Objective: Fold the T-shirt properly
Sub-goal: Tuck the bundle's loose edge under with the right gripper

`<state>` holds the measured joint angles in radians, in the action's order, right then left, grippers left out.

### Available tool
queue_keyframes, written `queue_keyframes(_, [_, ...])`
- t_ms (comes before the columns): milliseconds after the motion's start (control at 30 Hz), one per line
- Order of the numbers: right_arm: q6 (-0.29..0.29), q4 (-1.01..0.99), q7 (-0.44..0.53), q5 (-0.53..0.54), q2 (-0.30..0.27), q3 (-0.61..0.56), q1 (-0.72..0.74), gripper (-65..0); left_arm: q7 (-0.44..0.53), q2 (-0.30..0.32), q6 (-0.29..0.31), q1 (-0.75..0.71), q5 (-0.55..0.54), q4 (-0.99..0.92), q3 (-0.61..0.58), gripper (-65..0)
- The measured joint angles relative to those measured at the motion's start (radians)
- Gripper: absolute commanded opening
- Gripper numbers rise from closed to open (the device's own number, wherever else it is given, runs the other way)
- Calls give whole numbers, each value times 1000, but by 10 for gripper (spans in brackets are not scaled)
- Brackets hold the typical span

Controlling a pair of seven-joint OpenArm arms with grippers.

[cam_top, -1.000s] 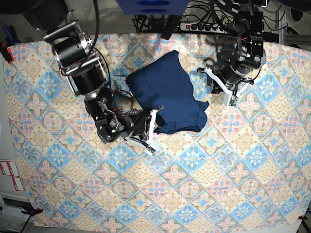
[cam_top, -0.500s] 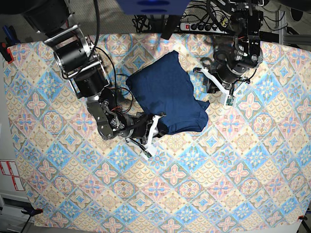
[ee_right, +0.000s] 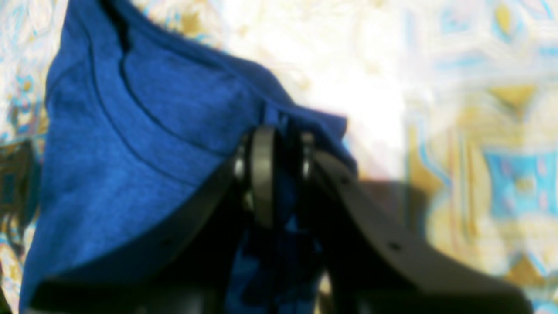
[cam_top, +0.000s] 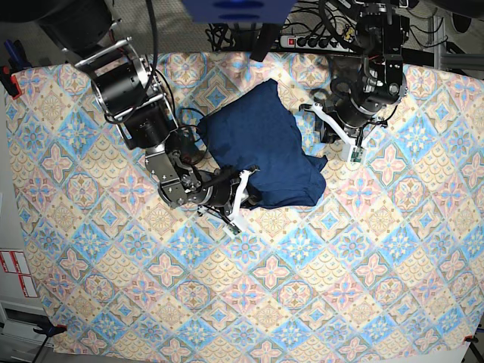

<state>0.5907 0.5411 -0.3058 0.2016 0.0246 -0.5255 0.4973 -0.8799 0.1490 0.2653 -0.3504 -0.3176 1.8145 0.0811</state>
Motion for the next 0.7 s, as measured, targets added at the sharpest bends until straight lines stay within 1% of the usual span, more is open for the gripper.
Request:
queue_keyframes(100, [0, -18, 44, -36, 3, 0, 4, -571, -10, 2, -1, -12, 0, 5, 0, -648])
queue_keyframes(200, [0, -18, 48, -34, 2, 0, 2, -572, -5, 1, 0, -6, 2, 5, -1, -648])
queue_keyframes(333, [11, -19, 24, -45, 6, 108, 0, -572, -6, -1, 0, -7, 0, 5, -3, -648])
queue_keyframes(433, [6, -23, 16, -50, 5, 183, 0, -572, -6, 0, 1, -7, 0, 6, -3, -648])
queue_keyframes(500, [6, -32, 5, -64, 0, 205, 14, -572, -6, 0, 0, -7, 0, 6, -3, -648])
queue_keyframes(567, [-8, -32, 8, -64, -5, 216, 24, -572, -6, 0, 0, -7, 0, 6, -3, -648])
queue_keyframes(667, [-11, -25, 8, -64, -8, 235, 26, -572, -6, 0, 0, -7, 0, 6, -3, -648])
queue_keyframes(700, [-27, -25, 7, -63, -8, 238, 26, -572, -6, 0, 0, -7, 0, 6, -3, -648])
